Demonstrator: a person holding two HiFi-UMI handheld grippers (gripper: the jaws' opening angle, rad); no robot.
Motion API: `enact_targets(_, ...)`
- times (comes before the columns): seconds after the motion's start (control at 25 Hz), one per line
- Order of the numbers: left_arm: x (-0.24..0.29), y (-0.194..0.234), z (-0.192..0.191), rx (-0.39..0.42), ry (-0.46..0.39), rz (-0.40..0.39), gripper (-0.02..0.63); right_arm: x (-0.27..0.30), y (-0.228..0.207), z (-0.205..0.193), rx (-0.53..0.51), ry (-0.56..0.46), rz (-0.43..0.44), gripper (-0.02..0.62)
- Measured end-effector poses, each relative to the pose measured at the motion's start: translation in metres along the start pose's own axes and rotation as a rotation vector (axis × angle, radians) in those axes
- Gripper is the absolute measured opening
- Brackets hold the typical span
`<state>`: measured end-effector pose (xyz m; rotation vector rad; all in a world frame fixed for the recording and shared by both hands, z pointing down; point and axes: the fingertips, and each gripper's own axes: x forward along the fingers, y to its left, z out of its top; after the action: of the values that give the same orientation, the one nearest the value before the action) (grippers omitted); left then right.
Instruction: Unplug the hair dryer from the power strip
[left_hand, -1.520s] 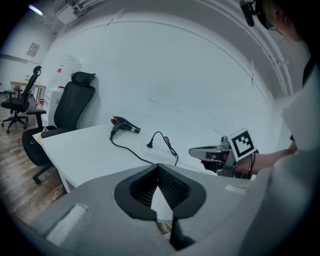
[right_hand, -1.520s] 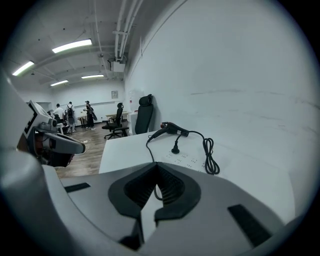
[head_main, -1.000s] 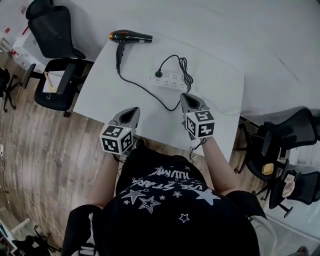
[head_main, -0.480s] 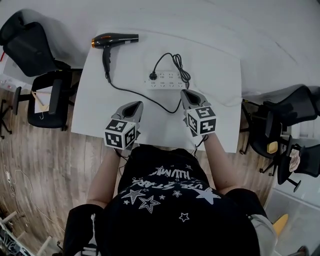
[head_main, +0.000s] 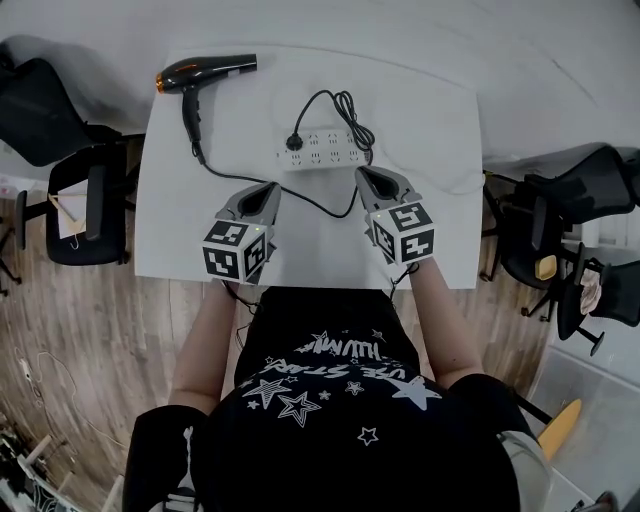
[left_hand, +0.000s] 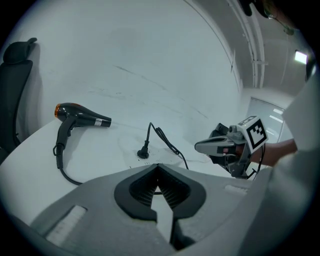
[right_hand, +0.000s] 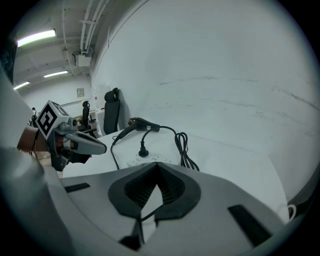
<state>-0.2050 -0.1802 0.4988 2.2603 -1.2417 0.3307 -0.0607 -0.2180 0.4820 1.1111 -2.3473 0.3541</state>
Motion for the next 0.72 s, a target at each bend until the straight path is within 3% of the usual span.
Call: enact_targets(0.72,0.057,0.022,0.009,0.007,0.096,0.035,0.008,0.061,0.000,0.011,-0.027,0.043,0.148,0.009)
